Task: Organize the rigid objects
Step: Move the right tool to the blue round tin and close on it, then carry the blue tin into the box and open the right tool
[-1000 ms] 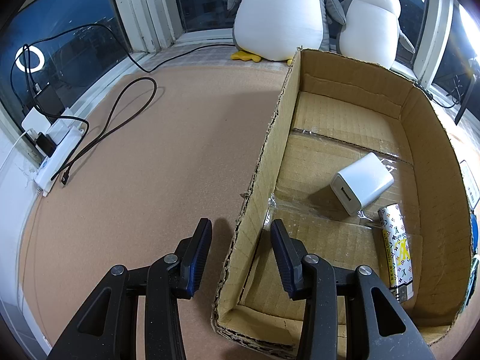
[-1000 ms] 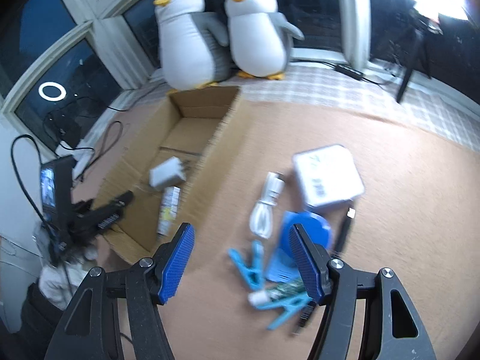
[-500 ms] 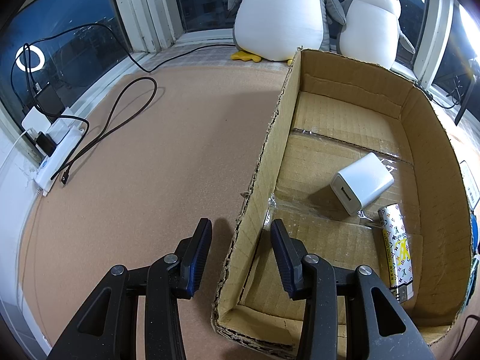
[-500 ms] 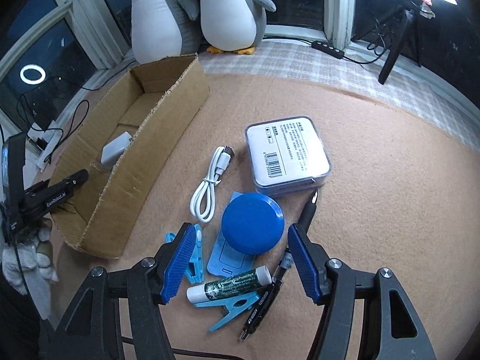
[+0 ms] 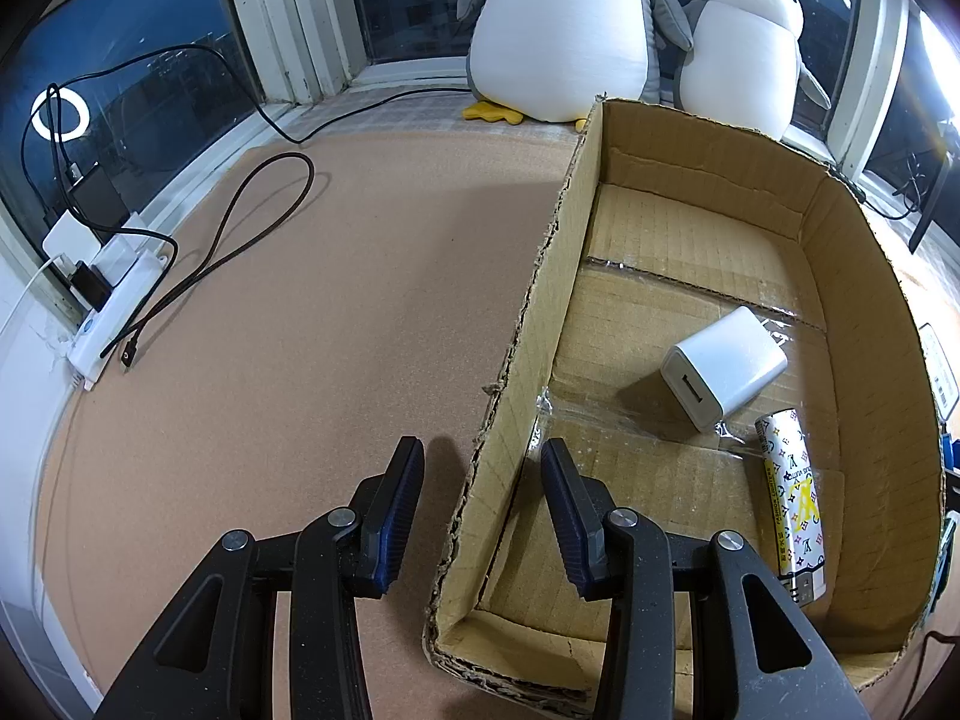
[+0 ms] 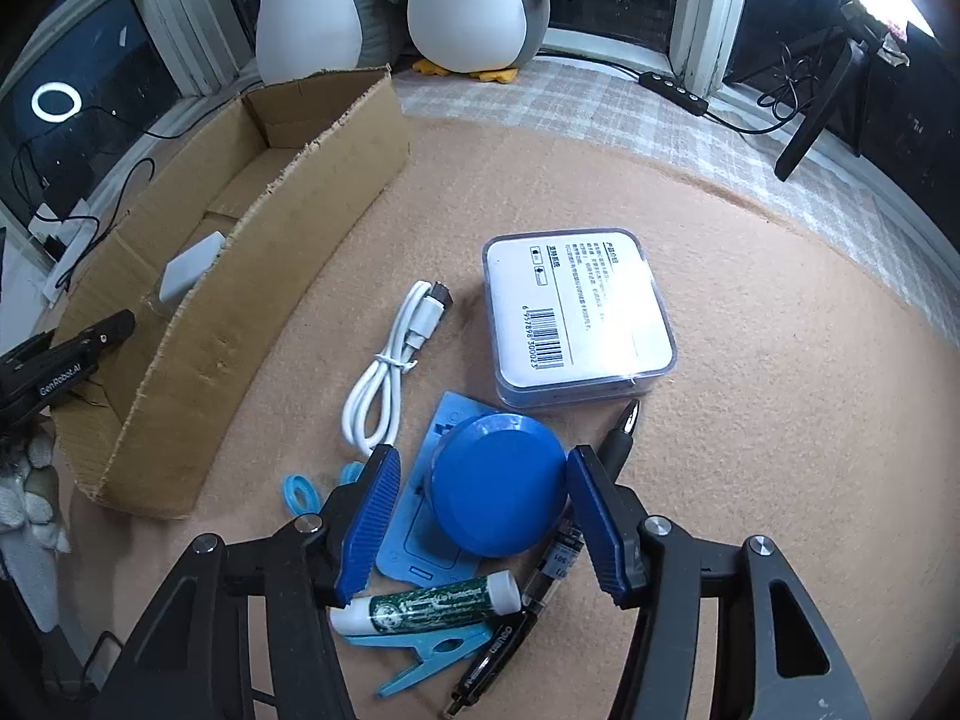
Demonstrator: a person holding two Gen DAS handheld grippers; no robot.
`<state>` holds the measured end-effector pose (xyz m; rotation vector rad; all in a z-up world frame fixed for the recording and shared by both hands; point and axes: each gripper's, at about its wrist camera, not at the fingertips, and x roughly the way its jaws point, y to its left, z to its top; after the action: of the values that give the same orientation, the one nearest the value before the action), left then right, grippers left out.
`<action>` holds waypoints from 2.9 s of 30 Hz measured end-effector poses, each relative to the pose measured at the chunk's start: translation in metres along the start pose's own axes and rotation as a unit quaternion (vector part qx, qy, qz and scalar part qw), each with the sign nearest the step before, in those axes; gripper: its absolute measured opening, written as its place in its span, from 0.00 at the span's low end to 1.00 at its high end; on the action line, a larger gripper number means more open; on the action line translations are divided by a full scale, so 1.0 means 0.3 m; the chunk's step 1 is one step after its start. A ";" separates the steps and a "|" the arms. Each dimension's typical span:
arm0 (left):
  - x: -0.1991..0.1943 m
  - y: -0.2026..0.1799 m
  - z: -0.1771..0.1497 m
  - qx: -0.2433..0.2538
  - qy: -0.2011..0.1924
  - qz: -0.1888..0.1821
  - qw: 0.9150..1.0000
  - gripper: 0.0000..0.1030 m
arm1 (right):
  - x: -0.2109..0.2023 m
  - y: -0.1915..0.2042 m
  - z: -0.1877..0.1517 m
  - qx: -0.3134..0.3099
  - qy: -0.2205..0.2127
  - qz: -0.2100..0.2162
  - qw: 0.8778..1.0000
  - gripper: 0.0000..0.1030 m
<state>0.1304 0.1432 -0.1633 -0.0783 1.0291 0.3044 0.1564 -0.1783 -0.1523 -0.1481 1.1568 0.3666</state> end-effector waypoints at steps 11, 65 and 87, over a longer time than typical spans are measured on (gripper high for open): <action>0.003 0.002 -0.002 0.002 -0.001 0.002 1.000 0.43 | -0.010 -0.008 -0.003 -0.007 -0.003 -0.005 1.000 0.46; 0.003 -0.004 -0.006 -0.001 -0.002 -0.003 1.000 0.43 | -0.188 0.333 0.127 -0.059 -0.071 0.082 0.992 0.45; 0.002 0.000 -0.003 -0.001 -0.003 -0.004 1.000 0.43 | -0.076 0.464 0.200 -0.082 -0.072 0.061 0.992 0.59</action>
<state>0.1299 0.1432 -0.1644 -0.0835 1.0219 0.2993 0.1506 -0.0353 -0.0973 -0.1921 0.9955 0.5715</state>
